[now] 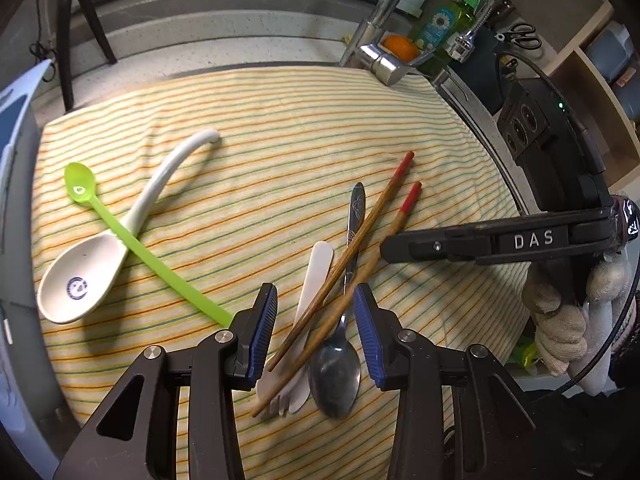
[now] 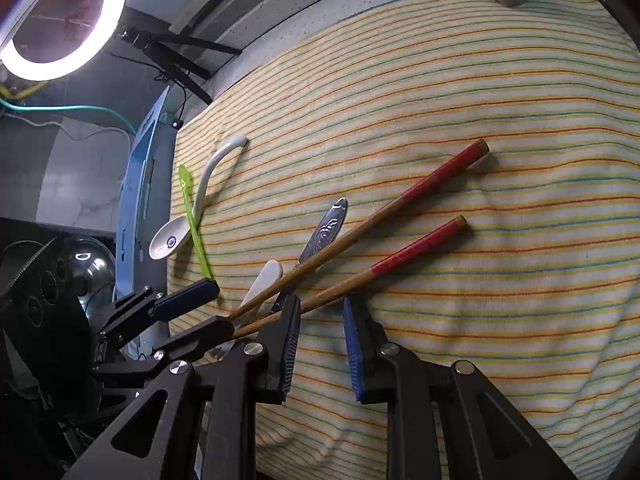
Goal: Organize utensils
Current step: 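Move both grippers over the remaining pair of red-tipped chopsticks, then close the left gripper on one chopstick while the right gripper closes on the other, then carry both chopsticks into the basket and open both grippers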
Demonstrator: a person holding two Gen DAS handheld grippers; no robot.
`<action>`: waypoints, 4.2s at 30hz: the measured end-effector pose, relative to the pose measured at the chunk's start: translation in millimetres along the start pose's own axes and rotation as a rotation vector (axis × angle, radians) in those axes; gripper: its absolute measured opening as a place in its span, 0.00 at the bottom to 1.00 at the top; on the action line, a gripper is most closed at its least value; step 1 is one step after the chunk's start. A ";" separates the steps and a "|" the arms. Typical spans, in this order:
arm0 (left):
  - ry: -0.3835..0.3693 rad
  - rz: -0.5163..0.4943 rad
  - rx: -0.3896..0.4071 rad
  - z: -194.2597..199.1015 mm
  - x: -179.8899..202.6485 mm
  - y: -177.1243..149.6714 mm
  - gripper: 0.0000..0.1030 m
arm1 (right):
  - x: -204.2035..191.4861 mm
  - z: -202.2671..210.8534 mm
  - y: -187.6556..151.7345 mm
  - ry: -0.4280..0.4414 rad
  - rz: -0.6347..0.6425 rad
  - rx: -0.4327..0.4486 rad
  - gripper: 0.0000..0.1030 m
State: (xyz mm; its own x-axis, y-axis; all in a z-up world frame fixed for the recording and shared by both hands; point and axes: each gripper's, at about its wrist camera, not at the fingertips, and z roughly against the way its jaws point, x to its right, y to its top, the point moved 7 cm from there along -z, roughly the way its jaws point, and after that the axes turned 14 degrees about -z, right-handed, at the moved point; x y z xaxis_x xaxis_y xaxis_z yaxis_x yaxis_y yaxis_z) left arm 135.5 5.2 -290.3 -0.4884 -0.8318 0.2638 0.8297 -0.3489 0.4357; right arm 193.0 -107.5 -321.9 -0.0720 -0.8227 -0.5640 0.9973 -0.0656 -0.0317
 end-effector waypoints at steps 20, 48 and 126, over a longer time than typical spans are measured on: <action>-0.072 -0.010 -0.024 -7.0 39.3 -27.2 0.33 | -53.5 -31.8 26.6 -0.071 0.200 0.013 0.19; 0.053 -0.055 -0.040 -15.7 2.6 24.1 0.21 | -28.0 -12.0 32.6 0.021 0.012 0.051 0.19; 0.229 0.159 0.303 149.8 -101.8 10.5 0.06 | -188.4 23.5 22.2 0.263 0.134 0.077 0.06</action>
State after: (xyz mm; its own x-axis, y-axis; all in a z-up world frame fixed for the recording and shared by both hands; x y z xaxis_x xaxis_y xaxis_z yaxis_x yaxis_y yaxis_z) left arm 153.4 150.8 -183.6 -0.2592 -0.9517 0.1647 0.7561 -0.0939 0.6477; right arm 228.5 32.8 -197.0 0.0755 -0.6528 -0.7538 0.9933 -0.0172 0.1143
